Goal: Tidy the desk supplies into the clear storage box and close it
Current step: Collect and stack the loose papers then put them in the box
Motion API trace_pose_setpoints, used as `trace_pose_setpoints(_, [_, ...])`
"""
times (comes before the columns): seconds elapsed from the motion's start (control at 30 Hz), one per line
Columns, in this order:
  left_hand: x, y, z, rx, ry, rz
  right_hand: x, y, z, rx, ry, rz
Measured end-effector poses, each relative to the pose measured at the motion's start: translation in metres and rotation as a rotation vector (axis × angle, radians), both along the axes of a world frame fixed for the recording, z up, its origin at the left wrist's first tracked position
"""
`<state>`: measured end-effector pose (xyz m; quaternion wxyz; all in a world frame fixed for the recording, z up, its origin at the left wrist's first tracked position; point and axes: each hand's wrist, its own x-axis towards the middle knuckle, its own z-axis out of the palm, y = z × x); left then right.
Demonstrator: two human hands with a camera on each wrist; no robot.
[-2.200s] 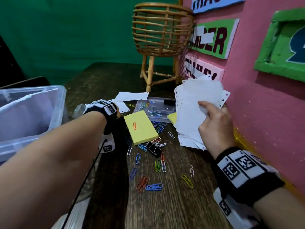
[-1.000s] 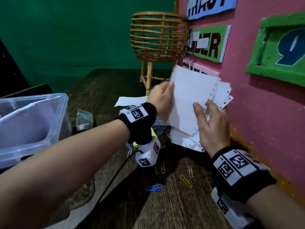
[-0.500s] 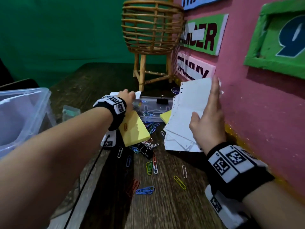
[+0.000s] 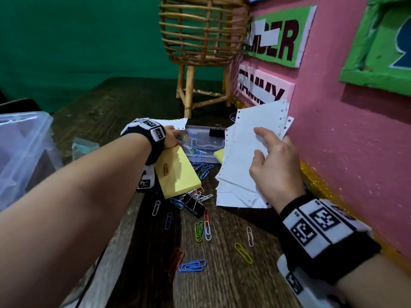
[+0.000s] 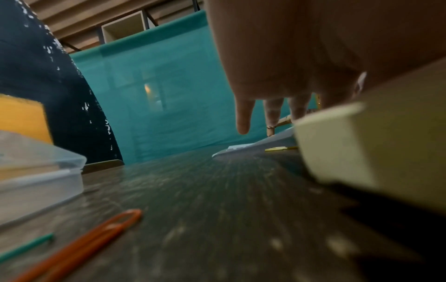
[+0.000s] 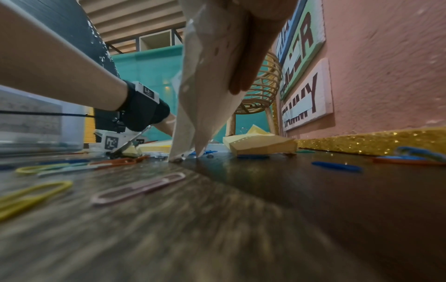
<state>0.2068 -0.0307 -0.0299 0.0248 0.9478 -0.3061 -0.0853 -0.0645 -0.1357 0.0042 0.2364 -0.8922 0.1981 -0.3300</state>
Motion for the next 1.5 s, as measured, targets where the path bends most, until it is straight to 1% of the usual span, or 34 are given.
trace_pose_setpoints(0.1, [0.003, -0.001, -0.003, -0.021, 0.015, 0.025, -0.001, 0.001, 0.002, 0.008, 0.024, -0.011])
trace_pose_setpoints(0.2, [0.001, 0.0, -0.001, 0.004, -0.058, 0.042, -0.001, 0.001, 0.001, 0.011, 0.028, -0.018])
trace_pose_setpoints(0.3, [-0.003, 0.004, 0.01, -0.097, -0.14, 0.044, 0.0, 0.0, 0.0, 0.011, 0.022, -0.022])
trace_pose_setpoints(0.37, [-0.01, 0.009, 0.022, -0.283, -0.232, 0.067, 0.0, -0.001, 0.0, 0.025, 0.026, -0.016])
trace_pose_setpoints(0.47, [-0.034, 0.018, 0.047, -0.687, -0.441, 0.052, -0.002, -0.001, 0.0, 0.069, 0.022, -0.018])
trace_pose_setpoints(0.53, [-0.055, 0.022, 0.064, -0.938, -0.476, 0.038, -0.005, 0.002, 0.001, 0.074, 0.0, -0.02])
trace_pose_setpoints(0.6, [-0.079, 0.022, 0.079, -1.227, -0.406, 0.018, -0.007, 0.003, 0.001, 0.073, -0.05, -0.009])
trace_pose_setpoints(0.67, [-0.105, 0.025, 0.096, -1.469, -0.331, 0.027, -0.01, 0.005, 0.002, 0.062, -0.122, -0.009])
trace_pose_setpoints(0.73, [-0.127, 0.029, 0.109, -1.636, -0.254, 0.073, -0.014, 0.005, 0.005, 0.097, -0.179, -0.04])
trace_pose_setpoints(0.8, [-0.147, 0.036, 0.113, -1.744, -0.157, 0.132, -0.02, 0.008, 0.009, 0.185, -0.216, -0.036])
trace_pose_setpoints(0.87, [-0.163, 0.044, 0.103, -1.727, -0.033, 0.172, -0.029, 0.012, 0.012, 0.217, -0.216, 0.002])
trace_pose_setpoints(0.93, [-0.176, 0.05, 0.082, -1.631, 0.081, 0.19, -0.036, 0.018, 0.015, 0.258, -0.227, 0.072])
trace_pose_setpoints(0.97, [-0.183, 0.055, 0.072, -1.591, 0.128, 0.195, -0.039, 0.024, 0.016, 0.309, -0.245, 0.107])
trace_pose_setpoints(1.0, [-0.188, 0.058, 0.063, -1.559, 0.156, 0.211, -0.041, 0.029, 0.016, 0.371, -0.269, 0.14])
trace_pose_setpoints(1.07, [-0.195, 0.066, 0.051, -1.511, 0.155, 0.275, -0.043, 0.042, 0.017, 0.53, -0.333, 0.215])
trace_pose_setpoints(1.13, [-0.196, 0.073, 0.047, -1.527, 0.157, 0.363, -0.044, 0.057, 0.017, 0.688, -0.387, 0.277])
trace_pose_setpoints(1.2, [-0.201, 0.079, 0.05, -1.562, 0.244, 0.428, -0.042, 0.071, 0.018, 0.779, -0.425, 0.33])
trace_pose_setpoints(1.27, [-0.209, 0.084, 0.056, -1.614, 0.297, 0.395, -0.04, 0.083, 0.02, 0.822, -0.393, 0.376])
trace_pose_setpoints(1.3, [-0.213, 0.089, 0.059, -1.634, 0.265, 0.34, -0.039, 0.087, 0.022, 0.824, -0.372, 0.399])
trace_pose_setpoints(1.4, [-0.221, 0.104, 0.07, -1.668, 0.093, 0.155, -0.039, 0.097, 0.027, 0.823, -0.374, 0.469])
trace_pose_setpoints(1.5, [-0.225, 0.116, 0.075, -1.709, -0.036, 0.097, -0.039, 0.1, 0.029, 0.884, -0.329, 0.486])
